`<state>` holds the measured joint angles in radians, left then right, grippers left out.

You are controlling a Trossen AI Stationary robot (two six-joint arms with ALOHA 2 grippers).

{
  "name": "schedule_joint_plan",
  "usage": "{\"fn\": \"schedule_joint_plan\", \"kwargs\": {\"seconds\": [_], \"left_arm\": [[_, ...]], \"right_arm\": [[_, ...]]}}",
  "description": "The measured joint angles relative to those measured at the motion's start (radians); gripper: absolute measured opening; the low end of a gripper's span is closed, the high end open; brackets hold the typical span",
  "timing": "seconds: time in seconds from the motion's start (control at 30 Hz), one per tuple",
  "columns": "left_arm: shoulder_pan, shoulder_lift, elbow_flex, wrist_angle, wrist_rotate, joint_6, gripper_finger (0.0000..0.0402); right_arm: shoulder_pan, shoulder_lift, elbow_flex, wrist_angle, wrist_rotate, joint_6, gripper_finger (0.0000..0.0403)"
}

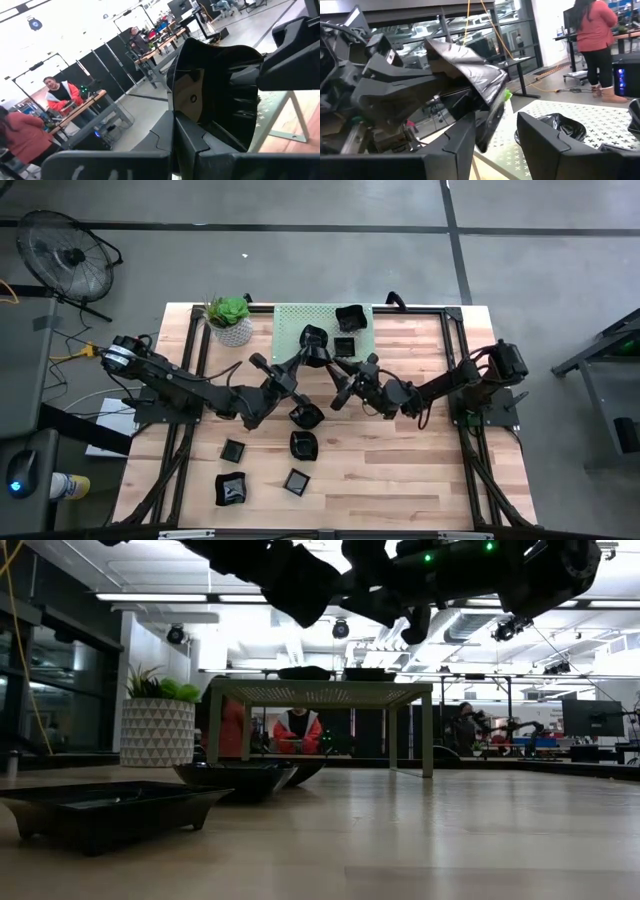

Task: Pick & Place Mini shaped plates
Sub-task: Stack the distorted square plate on top of the distorted square plate on the shelf

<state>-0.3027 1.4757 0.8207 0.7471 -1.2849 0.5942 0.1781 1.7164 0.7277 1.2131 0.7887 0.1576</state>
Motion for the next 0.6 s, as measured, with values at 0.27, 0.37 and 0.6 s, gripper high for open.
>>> {"fn": "schedule_joint_plan", "kwargs": {"seconds": [0.27, 0.37, 0.6], "left_arm": [[0.063, 0.000, 0.000, 0.007, 0.081, 0.004, 0.0000], [0.069, 0.000, 0.000, 0.020, 0.124, 0.004, 0.0000], [0.075, 0.000, 0.000, 0.038, 0.157, 0.005, 0.0000]], "right_arm": [[-0.007, 0.000, 0.000, 0.004, 0.029, 0.000, 0.0142], [-0.022, 0.000, 0.000, 0.004, 0.029, 0.001, 0.0142], [-0.059, 0.000, 0.000, 0.004, -0.010, 0.026, 0.0142]]}}
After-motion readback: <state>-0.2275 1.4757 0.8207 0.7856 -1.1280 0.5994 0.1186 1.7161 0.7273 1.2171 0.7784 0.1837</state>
